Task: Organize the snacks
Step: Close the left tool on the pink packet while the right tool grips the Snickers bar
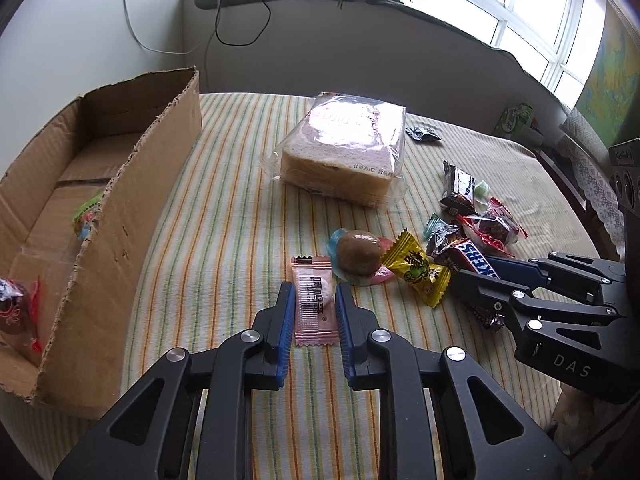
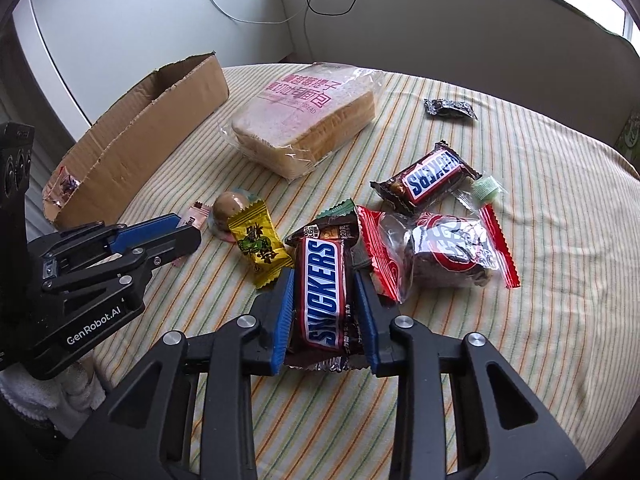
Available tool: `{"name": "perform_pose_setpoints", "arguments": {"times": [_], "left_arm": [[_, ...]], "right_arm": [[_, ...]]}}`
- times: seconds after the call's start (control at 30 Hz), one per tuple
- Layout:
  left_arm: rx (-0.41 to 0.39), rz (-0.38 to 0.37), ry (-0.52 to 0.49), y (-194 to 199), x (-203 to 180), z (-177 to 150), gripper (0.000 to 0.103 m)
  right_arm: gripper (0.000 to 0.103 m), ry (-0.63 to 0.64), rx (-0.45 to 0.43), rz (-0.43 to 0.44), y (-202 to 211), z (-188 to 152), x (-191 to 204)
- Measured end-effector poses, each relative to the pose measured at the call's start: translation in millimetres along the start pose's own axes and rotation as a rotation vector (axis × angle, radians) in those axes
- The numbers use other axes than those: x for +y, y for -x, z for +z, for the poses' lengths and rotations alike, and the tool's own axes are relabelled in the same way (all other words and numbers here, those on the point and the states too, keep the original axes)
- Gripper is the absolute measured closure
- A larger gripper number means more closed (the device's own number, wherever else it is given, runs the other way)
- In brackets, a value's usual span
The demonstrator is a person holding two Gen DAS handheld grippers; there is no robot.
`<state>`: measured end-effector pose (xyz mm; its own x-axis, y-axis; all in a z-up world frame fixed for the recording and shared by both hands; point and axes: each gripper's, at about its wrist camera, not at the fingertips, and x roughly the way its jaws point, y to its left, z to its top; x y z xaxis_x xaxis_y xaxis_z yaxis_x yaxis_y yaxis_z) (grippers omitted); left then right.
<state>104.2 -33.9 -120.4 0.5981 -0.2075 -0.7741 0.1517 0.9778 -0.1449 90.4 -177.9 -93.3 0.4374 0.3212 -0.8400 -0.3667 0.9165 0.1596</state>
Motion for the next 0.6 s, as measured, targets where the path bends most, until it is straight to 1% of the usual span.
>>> {"name": "perform_pose_setpoints", "arguments": {"times": [0.33,0.6], "left_arm": [[-0.011,-0.019,0.007,6.8,0.1,-2.8,0.085],[-0.029,-0.029,0.023,16.8,1.3,-4.4,0.085]], "right_arm": [[0.072,-0.029,-0.005,0.004,7.2,-4.5,-2.3],[0.072,-0.042,-0.034,0.011,23.0,-6.5,0.4]]}}
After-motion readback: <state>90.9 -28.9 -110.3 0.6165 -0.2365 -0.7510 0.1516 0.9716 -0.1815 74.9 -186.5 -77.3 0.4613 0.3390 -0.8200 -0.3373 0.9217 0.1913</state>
